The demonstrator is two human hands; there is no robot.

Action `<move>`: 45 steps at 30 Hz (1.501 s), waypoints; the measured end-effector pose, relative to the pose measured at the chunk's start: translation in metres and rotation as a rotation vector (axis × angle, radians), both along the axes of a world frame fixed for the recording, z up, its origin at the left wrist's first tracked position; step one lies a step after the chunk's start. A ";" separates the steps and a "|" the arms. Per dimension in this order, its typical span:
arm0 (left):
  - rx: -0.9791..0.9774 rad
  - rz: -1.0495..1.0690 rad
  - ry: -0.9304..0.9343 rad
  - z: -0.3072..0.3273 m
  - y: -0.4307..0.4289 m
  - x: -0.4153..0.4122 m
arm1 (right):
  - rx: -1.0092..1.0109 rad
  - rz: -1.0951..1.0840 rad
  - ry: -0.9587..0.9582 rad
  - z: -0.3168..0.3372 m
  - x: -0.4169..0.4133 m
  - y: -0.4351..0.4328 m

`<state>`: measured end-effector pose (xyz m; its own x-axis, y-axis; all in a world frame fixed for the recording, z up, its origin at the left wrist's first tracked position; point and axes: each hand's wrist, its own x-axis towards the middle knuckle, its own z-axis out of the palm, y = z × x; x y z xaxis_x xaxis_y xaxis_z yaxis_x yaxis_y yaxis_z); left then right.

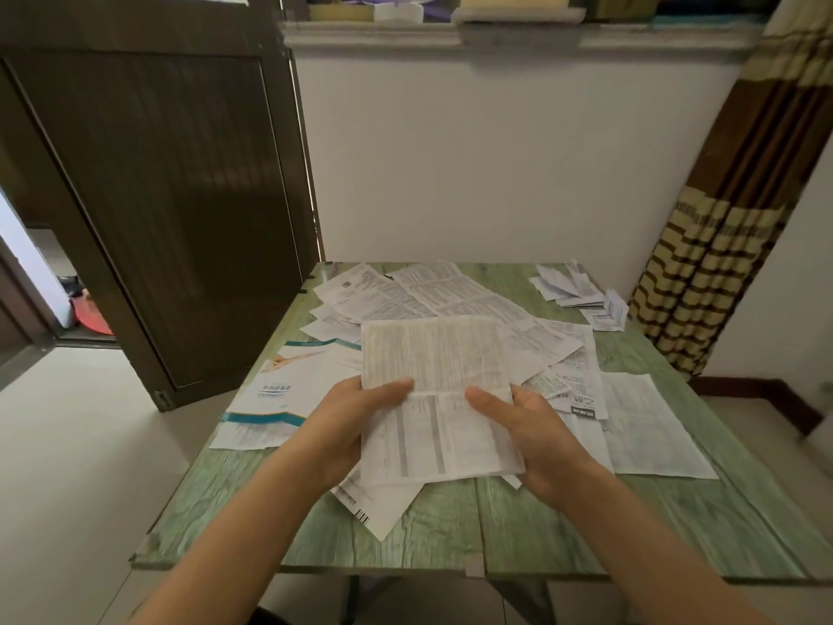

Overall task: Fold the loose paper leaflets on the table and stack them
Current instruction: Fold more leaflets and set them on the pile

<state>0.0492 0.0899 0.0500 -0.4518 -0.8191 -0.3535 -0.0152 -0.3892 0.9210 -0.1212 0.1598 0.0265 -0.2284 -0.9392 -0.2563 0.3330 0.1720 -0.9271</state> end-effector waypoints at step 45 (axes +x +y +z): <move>-0.209 0.126 0.133 0.012 0.036 -0.008 | -0.277 -0.144 0.280 0.012 -0.016 0.044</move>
